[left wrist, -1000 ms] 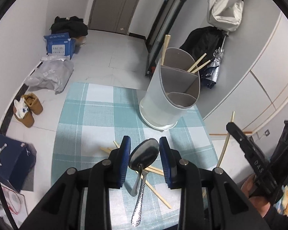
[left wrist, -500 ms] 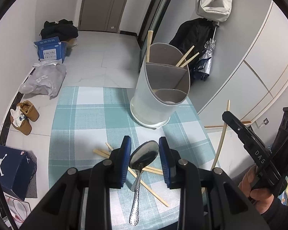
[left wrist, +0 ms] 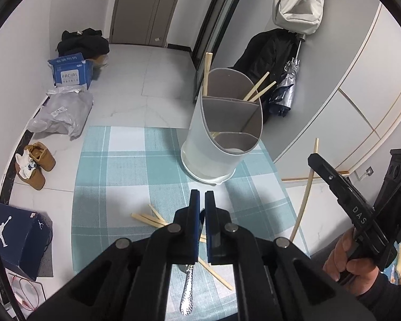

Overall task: Organize utensils
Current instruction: 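Lift the spoon and chopstick with both tools and carry them over the holder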

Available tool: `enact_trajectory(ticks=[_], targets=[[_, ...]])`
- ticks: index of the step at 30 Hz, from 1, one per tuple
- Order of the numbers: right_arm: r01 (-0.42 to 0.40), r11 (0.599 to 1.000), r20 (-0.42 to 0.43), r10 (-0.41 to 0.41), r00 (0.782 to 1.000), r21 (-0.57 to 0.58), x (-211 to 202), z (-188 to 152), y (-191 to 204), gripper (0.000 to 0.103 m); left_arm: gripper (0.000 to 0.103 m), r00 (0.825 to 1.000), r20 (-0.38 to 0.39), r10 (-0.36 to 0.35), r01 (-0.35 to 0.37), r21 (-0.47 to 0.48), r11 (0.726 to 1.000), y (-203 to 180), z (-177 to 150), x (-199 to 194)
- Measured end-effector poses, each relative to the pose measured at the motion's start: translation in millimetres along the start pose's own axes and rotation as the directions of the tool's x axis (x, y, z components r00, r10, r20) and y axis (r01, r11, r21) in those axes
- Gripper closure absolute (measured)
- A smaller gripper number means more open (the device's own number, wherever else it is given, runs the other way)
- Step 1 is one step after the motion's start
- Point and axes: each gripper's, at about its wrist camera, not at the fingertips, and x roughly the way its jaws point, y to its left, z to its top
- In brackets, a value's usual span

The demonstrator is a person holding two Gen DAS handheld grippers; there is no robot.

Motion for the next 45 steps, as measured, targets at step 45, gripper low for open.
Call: enact_trajectory(ticks=[45], targets=[[-0.026, 0.997, 0.026, 0.024, 0.999, 0.077, -9.4, 0.9, -17.8, 0.099, 0.103, 0.996, -0.044, 0.078, -0.075, 0.083, 0.994, -38.3, 19.3, -10.9]])
